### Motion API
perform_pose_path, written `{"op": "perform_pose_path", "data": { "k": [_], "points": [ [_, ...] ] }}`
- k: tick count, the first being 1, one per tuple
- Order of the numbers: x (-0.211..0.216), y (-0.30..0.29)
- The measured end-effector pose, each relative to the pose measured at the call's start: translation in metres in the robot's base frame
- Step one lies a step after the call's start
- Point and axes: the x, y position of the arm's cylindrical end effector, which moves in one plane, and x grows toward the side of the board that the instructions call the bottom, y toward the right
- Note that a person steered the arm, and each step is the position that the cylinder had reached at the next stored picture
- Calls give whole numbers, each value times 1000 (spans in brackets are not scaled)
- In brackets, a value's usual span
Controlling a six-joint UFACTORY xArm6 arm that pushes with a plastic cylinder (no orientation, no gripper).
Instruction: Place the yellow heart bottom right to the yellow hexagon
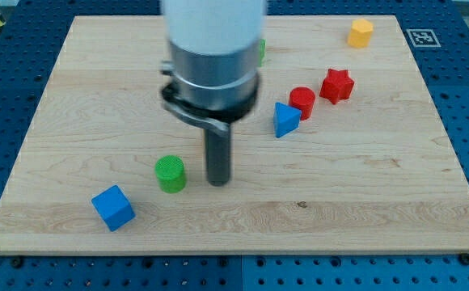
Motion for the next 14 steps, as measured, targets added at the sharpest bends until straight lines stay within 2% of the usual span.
{"op": "perform_pose_path", "data": {
  "k": [1, 2, 3, 5, 6, 9, 10, 11, 12, 13, 14],
  "points": [
    [-22, -49],
    [-46, -66],
    [-47, -23],
    [-42, 101],
    [-42, 104],
    [-42, 185],
    [-60, 208],
    [-62, 206],
    [-50, 173],
    [-71, 173],
    [-86, 221]
  ]
}}
